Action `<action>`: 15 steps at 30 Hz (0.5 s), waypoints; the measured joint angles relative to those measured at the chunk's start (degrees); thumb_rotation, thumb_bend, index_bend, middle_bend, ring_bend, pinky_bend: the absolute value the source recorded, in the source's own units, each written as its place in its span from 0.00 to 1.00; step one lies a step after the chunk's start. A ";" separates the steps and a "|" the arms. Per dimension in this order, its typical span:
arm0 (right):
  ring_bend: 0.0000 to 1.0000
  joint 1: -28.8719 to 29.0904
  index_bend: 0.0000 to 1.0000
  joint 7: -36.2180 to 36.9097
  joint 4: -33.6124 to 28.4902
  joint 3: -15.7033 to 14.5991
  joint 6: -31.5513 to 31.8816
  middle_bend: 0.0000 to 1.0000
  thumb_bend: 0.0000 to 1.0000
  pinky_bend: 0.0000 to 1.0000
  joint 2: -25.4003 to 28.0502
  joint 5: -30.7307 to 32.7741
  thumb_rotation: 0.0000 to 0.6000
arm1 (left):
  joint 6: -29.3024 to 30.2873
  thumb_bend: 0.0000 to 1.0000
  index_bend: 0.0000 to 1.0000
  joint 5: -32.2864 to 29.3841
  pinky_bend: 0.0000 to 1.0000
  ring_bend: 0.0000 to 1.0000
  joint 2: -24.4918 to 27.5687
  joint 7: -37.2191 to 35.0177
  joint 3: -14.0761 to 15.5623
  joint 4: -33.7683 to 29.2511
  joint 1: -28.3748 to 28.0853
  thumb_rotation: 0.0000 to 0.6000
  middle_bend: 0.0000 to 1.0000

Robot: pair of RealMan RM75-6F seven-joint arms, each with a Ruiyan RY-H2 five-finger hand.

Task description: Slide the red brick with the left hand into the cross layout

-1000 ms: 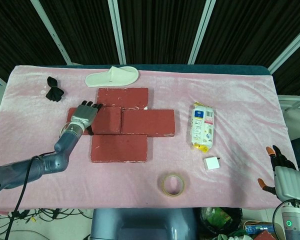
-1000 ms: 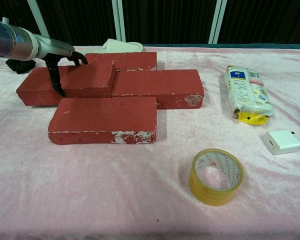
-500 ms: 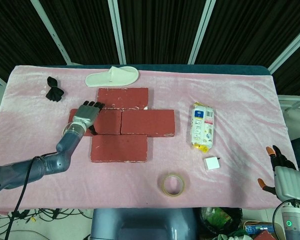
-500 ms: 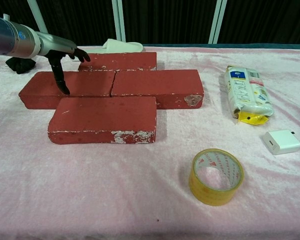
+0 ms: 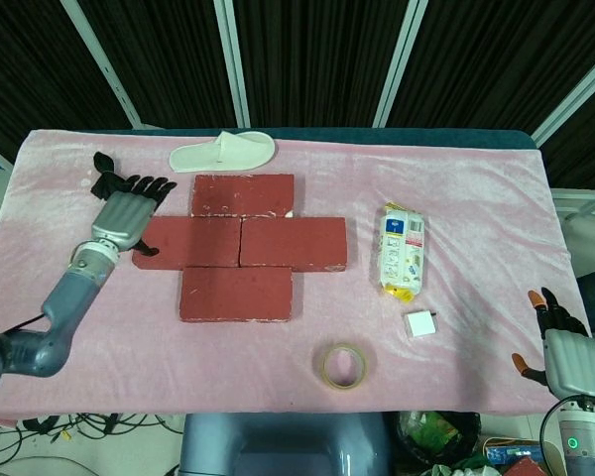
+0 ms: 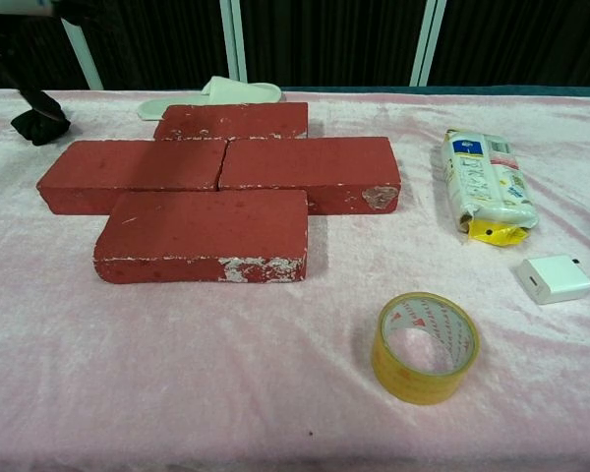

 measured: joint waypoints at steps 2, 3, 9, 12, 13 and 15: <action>0.12 0.00 0.08 -0.19 0.06 0.03 0.14 0.01 0.16 0.20 -0.07 -0.02 1.00 | 4.28 0.00 0.00 6.20 0.00 0.00 2.40 -3.09 1.08 -1.86 4.30 1.00 0.04; 0.12 0.00 0.08 -0.28 0.12 0.06 0.26 0.01 0.16 0.20 -0.09 -0.07 1.00 | 7.03 0.00 0.00 10.11 0.00 0.00 3.85 -5.10 2.07 -2.89 7.43 1.00 0.04; 0.12 -0.06 0.08 -0.40 0.49 0.14 0.75 0.01 0.16 0.20 -0.17 -0.54 1.00 | 20.87 0.00 0.01 24.74 0.00 0.00 7.68 -14.71 7.55 -5.16 22.21 1.00 0.04; 0.12 -0.04 0.08 -0.35 0.67 0.14 0.85 0.01 0.16 0.20 -0.22 -0.79 1.00 | 27.30 0.00 0.01 30.66 0.00 0.00 7.60 -17.69 9.79 -4.05 28.02 1.00 0.04; 0.12 -0.04 0.08 -0.30 0.70 0.14 0.87 0.01 0.16 0.20 -0.23 -0.82 1.00 | 29.07 0.00 0.01 32.15 0.00 0.00 7.37 -18.18 10.35 -3.38 29.60 1.00 0.04; 0.12 -0.06 0.08 -0.16 0.74 0.16 0.87 0.01 0.16 0.20 -0.21 -0.85 1.00 | 32.80 0.00 0.01 34.77 0.00 0.00 6.46 -19.16 11.38 -1.30 33.06 1.00 0.04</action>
